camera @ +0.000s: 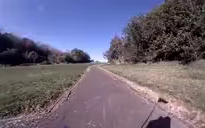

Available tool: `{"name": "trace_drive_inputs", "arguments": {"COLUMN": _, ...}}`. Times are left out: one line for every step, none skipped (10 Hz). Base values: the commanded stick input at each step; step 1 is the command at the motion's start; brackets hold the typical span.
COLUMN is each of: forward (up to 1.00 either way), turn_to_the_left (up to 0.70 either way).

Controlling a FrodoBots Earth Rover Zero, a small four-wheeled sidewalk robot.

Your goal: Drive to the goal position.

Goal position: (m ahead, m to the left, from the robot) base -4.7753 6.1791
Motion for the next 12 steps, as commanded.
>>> {"name": "trace_drive_inputs", "arguments": {"forward": 0.04, "turn_to_the_left": 0.0}}
{"name": "trace_drive_inputs", "arguments": {"forward": 0.04, "turn_to_the_left": 0.0}}
{"name": "trace_drive_inputs", "arguments": {"forward": 0.04, "turn_to_the_left": 0.0}}
{"name": "trace_drive_inputs", "arguments": {"forward": -0.01, "turn_to_the_left": 0.02}}
{"name": "trace_drive_inputs", "arguments": {"forward": -0.32, "turn_to_the_left": 0.16}}
{"name": "trace_drive_inputs", "arguments": {"forward": -0.6, "turn_to_the_left": 0.28}}
{"name": "trace_drive_inputs", "arguments": {"forward": -0.65, "turn_to_the_left": 0.32}}
{"name": "trace_drive_inputs", "arguments": {"forward": -0.7, "turn_to_the_left": 0.35}}
{"name": "trace_drive_inputs", "arguments": {"forward": -0.7, "turn_to_the_left": 0.35}}
{"name": "trace_drive_inputs", "arguments": {"forward": -0.7, "turn_to_the_left": 0.35}}
{"name": "trace_drive_inputs", "arguments": {"forward": -0.7, "turn_to_the_left": 0.35}}
{"name": "trace_drive_inputs", "arguments": {"forward": -0.7, "turn_to_the_left": 0.35}}
